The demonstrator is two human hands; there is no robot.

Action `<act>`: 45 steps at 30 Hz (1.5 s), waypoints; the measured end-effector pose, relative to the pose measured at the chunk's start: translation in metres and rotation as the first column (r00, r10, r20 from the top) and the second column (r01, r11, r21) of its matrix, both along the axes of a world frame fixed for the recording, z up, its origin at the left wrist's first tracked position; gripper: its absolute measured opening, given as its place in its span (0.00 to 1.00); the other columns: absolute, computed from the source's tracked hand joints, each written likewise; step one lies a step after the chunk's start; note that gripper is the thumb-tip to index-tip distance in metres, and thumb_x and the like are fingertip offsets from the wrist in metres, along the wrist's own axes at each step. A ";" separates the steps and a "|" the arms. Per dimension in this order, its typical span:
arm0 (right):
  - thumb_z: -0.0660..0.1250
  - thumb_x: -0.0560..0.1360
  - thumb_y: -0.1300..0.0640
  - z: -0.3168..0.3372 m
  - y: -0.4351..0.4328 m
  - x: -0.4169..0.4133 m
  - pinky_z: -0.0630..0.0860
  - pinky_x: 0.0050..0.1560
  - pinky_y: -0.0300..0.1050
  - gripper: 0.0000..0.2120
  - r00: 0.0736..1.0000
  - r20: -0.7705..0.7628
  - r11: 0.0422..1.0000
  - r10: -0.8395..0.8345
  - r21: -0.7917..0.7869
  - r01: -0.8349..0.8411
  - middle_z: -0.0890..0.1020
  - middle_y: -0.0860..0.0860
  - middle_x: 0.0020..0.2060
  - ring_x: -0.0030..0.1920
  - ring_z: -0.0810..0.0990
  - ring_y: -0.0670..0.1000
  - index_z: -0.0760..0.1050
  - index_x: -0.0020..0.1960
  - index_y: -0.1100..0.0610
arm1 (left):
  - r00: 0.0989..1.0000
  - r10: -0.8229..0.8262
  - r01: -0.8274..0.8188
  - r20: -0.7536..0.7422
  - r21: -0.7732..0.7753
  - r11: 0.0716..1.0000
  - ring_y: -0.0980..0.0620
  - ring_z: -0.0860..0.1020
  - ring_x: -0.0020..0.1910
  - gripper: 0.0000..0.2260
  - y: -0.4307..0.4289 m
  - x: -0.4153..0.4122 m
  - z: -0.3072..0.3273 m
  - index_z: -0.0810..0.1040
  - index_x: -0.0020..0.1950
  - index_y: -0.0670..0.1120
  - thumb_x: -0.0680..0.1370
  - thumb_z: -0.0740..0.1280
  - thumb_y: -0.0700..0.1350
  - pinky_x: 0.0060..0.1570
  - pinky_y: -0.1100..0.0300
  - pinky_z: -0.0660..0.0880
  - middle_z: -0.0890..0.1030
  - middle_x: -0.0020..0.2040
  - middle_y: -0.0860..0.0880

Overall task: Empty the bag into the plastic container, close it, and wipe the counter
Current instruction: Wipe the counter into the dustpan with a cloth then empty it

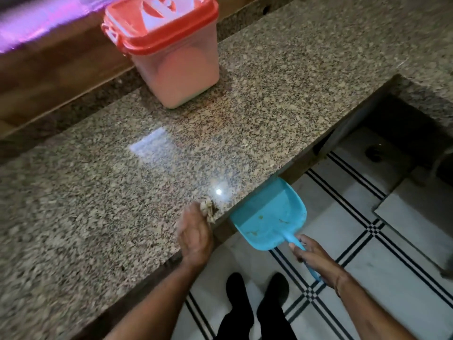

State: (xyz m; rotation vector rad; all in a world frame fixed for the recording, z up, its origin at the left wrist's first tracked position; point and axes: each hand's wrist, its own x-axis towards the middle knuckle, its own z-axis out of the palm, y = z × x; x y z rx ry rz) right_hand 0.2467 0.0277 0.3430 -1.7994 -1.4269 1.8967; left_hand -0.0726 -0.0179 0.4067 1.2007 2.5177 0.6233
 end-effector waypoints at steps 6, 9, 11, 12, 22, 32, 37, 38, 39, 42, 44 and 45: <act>0.66 0.84 0.58 0.010 -0.018 -0.028 0.70 0.41 0.39 0.09 1.000 -0.017 1.000 -0.009 -0.027 0.008 0.73 0.53 0.40 0.40 0.70 0.49 0.76 0.59 0.63 | 0.982 -0.012 -0.007 0.187 0.102 0.995 0.51 0.71 0.41 0.19 0.065 0.042 0.002 0.69 0.51 0.49 0.87 0.41 0.54 0.36 0.59 0.64 0.72 0.42 0.51; 0.66 0.83 0.58 0.015 -0.025 -0.030 0.71 0.39 0.34 0.05 0.999 -0.022 0.998 -0.041 -0.045 0.040 0.73 0.53 0.40 0.39 0.71 0.47 0.76 0.56 0.60 | 0.944 -0.103 0.084 0.312 0.075 0.994 0.39 0.75 0.62 0.26 0.105 0.069 0.002 0.70 0.68 0.41 0.87 0.40 0.55 0.60 0.39 0.74 0.76 0.63 0.39; 0.67 0.83 0.57 0.017 -0.027 -0.028 0.71 0.42 0.38 0.05 0.998 -0.023 0.997 -0.064 -0.042 0.063 0.74 0.51 0.39 0.40 0.72 0.48 0.76 0.54 0.59 | 0.917 -0.143 0.114 0.373 0.099 0.989 0.43 0.75 0.61 0.26 0.126 0.078 0.000 0.70 0.68 0.42 0.87 0.40 0.56 0.61 0.37 0.73 0.77 0.63 0.40; 0.67 0.83 0.56 0.020 -0.027 -0.026 0.71 0.43 0.40 0.04 0.997 -0.018 0.997 -0.070 -0.040 0.070 0.75 0.50 0.38 0.39 0.72 0.47 0.77 0.53 0.57 | 0.910 -0.157 0.122 0.384 0.115 0.986 0.46 0.75 0.59 0.25 0.134 0.080 -0.001 0.71 0.66 0.43 0.87 0.41 0.56 0.59 0.39 0.73 0.78 0.60 0.42; 0.67 0.82 0.55 0.032 -0.018 -0.010 0.71 0.44 0.41 0.10 0.993 0.044 0.994 -0.107 0.031 0.106 0.75 0.47 0.36 0.34 0.72 0.42 0.76 0.58 0.61 | 0.984 -0.089 0.071 0.156 0.114 0.991 0.53 0.76 0.39 0.05 0.100 0.014 -0.016 0.66 0.52 0.54 0.86 0.53 0.49 0.33 0.63 0.69 0.75 0.43 0.54; 0.67 0.83 0.56 0.015 -0.045 -0.005 0.70 0.36 0.33 0.08 0.982 0.030 0.983 -0.185 -0.014 0.186 0.75 0.50 0.39 0.34 0.71 0.43 0.76 0.56 0.61 | 0.952 -0.242 0.228 0.189 0.093 0.969 0.47 0.78 0.54 0.16 0.149 0.086 -0.008 0.69 0.63 0.47 0.88 0.46 0.51 0.56 0.41 0.79 0.78 0.56 0.45; 0.68 0.82 0.53 0.021 -0.043 -0.001 0.71 0.37 0.32 0.04 0.979 0.035 0.979 -0.202 -0.015 0.203 0.78 0.46 0.40 0.35 0.74 0.41 0.78 0.53 0.53 | 0.887 -0.269 0.202 0.376 0.208 0.957 0.48 0.79 0.55 0.19 0.183 0.104 0.002 0.69 0.54 0.51 0.87 0.42 0.58 0.61 0.42 0.76 0.79 0.52 0.51; 0.68 0.81 0.52 0.022 -0.042 -0.001 0.72 0.37 0.32 0.04 0.978 0.041 0.978 -0.206 -0.023 0.207 0.78 0.46 0.40 0.35 0.75 0.40 0.78 0.54 0.52 | 0.886 -0.281 0.204 0.370 0.234 0.951 0.50 0.78 0.51 0.17 0.184 0.100 0.001 0.68 0.52 0.52 0.87 0.43 0.57 0.54 0.46 0.77 0.77 0.49 0.52; 0.68 0.81 0.52 0.025 -0.039 -0.001 0.72 0.37 0.32 0.04 0.976 0.048 0.976 -0.213 -0.026 0.214 0.79 0.46 0.40 0.35 0.75 0.40 0.79 0.53 0.50 | 0.892 -0.302 0.217 0.336 0.268 0.939 0.52 0.77 0.46 0.15 0.184 0.094 0.000 0.67 0.51 0.51 0.88 0.45 0.55 0.47 0.50 0.76 0.76 0.46 0.53; 0.68 0.81 0.51 0.031 -0.026 -0.001 0.73 0.36 0.29 0.03 0.975 0.046 0.976 -0.217 -0.010 0.217 0.79 0.45 0.41 0.33 0.76 0.36 0.78 0.53 0.49 | 0.914 -0.344 0.262 0.214 0.334 0.905 0.53 0.76 0.41 0.10 0.184 0.056 0.000 0.70 0.56 0.48 0.88 0.51 0.49 0.35 0.54 0.75 0.76 0.46 0.52; 0.67 0.82 0.52 0.033 -0.018 -0.001 0.73 0.36 0.28 0.04 0.979 0.037 0.979 -0.201 0.000 0.202 0.78 0.46 0.41 0.33 0.75 0.36 0.78 0.55 0.51 | 0.945 -0.304 0.264 0.120 0.266 0.927 0.48 0.77 0.44 0.08 0.189 0.023 -0.004 0.70 0.61 0.45 0.87 0.54 0.46 0.38 0.50 0.79 0.77 0.51 0.46; 0.67 0.82 0.52 0.034 -0.014 -0.001 0.73 0.37 0.28 0.05 0.980 0.028 0.980 -0.197 0.000 0.197 0.78 0.46 0.42 0.33 0.75 0.36 0.78 0.56 0.52 | 0.957 -0.273 0.250 0.095 0.202 0.947 0.46 0.76 0.47 0.09 0.190 0.008 -0.005 0.70 0.64 0.45 0.86 0.55 0.44 0.40 0.50 0.79 0.76 0.53 0.44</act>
